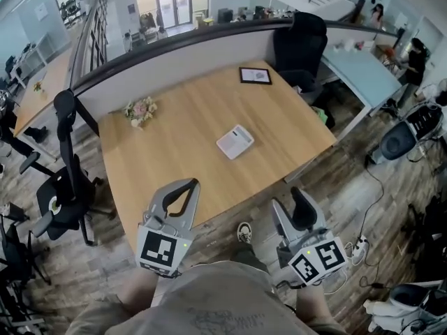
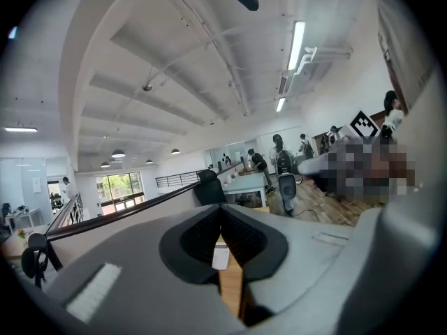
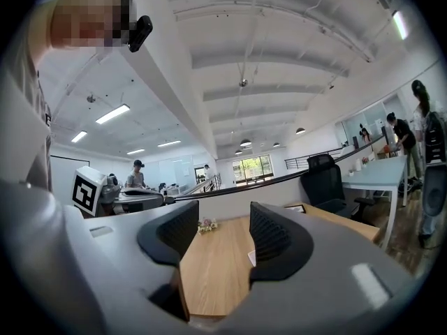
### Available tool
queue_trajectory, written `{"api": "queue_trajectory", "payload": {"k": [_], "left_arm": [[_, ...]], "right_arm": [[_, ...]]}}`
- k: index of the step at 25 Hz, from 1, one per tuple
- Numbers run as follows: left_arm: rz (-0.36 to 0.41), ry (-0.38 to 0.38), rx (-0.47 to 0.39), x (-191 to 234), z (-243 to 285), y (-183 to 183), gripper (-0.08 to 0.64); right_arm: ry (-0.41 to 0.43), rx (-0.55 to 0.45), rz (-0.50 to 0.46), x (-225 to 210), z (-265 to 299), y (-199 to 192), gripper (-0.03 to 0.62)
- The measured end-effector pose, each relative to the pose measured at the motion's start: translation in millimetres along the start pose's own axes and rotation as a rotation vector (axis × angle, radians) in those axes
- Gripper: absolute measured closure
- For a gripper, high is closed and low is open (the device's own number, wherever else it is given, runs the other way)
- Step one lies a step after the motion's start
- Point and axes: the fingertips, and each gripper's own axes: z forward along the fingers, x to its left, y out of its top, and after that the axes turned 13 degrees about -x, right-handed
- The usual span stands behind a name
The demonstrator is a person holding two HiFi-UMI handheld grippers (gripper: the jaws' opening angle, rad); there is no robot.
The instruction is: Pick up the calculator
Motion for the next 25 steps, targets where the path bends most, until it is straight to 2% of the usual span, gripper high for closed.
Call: {"api": "queue_trajectory", "payload": {"k": [14, 19, 25], "left_arm": [[-0.014, 0.137, 0.113, 13.0, 137.9, -26.7, 0.558], [-0.014, 0.186, 0.129, 15.9, 168.2, -34.9, 0.558], [-0.036, 0.228, 0.169, 19.1, 179.7, -47.0, 0.558]], "right_arm": [[0.17, 0.122, 0.052, -138.5, 107.8, -12.8, 0.379], [0.223, 0.152, 0.067, -170.4, 131.9, -21.2, 0.379], [0.262, 0.181, 0.099, -189.8, 153.1, -32.4, 0.379]]}}
